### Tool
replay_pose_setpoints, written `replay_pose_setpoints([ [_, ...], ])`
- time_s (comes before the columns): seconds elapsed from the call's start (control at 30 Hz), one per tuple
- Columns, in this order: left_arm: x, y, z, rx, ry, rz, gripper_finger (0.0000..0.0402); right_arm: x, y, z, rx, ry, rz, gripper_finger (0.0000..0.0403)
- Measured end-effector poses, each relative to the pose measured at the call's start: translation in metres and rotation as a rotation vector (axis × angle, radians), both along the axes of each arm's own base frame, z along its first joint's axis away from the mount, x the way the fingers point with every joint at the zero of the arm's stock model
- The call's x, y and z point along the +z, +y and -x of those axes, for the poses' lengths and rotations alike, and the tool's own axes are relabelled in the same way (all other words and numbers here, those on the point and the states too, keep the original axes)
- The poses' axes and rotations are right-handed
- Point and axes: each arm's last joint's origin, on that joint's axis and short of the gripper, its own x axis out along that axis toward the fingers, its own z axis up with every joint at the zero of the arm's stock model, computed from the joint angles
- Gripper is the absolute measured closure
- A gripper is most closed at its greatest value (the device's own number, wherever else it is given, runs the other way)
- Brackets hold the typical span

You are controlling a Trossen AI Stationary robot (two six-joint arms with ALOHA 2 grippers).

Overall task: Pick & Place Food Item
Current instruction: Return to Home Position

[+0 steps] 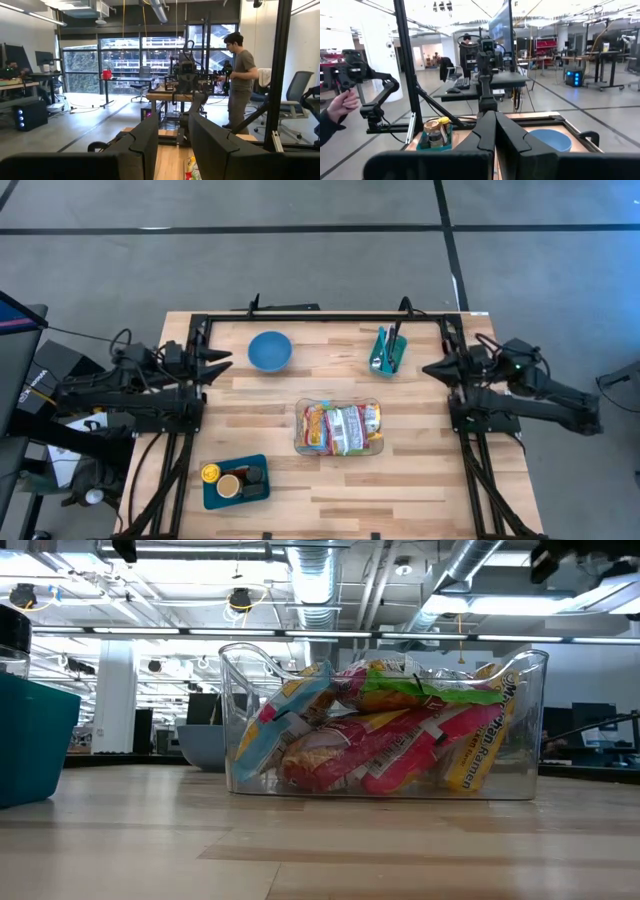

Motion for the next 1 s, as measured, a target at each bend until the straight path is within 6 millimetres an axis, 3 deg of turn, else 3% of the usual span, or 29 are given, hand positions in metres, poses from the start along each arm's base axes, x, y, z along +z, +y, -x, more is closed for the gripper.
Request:
replay_pose_setpoints([
  [0.33, 0.001, -0.001, 0.015, 0.000, -0.042, -0.002, 0.0298, -0.011, 0.010, 0.039, -0.048, -0.077, 0.013, 0.0403],
  [1.0, -0.004, -0.003, 0.048, 0.000, -0.092, -0.002, 0.0298, -0.012, 0.010, 0.039, -0.052, -0.055, 0.007, 0.0403],
])
